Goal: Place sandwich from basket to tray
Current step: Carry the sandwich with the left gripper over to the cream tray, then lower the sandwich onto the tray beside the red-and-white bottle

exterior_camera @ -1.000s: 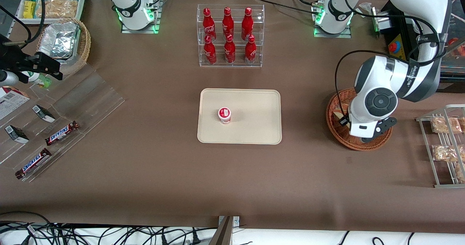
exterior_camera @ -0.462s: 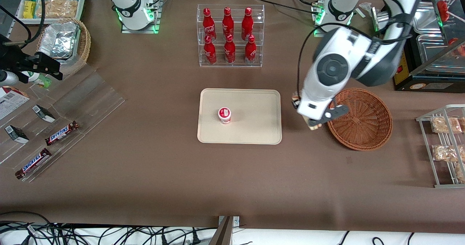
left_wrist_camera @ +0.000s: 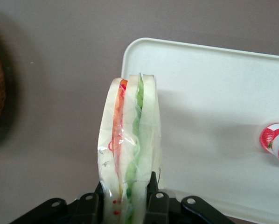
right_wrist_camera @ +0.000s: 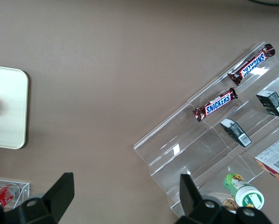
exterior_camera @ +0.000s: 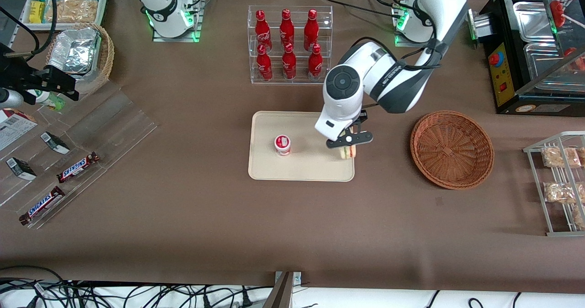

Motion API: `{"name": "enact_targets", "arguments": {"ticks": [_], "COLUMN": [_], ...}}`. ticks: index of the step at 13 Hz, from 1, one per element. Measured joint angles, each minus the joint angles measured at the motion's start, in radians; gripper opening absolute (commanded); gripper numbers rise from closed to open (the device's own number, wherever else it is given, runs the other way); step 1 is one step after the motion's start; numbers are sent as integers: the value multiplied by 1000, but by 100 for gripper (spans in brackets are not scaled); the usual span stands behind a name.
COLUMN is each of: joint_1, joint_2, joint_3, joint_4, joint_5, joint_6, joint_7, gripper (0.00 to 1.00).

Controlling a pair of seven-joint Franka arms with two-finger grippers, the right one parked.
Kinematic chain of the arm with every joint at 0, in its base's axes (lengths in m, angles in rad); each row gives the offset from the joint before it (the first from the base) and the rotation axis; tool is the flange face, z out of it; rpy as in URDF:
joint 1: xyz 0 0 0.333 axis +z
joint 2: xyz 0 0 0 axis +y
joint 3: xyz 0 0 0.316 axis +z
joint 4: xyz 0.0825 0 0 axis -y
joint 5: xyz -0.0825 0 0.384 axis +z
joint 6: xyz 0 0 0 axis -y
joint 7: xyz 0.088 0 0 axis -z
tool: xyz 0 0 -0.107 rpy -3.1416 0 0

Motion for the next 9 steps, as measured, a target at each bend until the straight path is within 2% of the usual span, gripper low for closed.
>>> {"name": "enact_targets", "arguments": {"ticks": [9], "joint_1": [-62], "joint_2": [91], "joint_3": [2], "joint_4": [0], "joint_5": [115], "joint_6": [87], "joint_7": [-4], "gripper": [35]}}
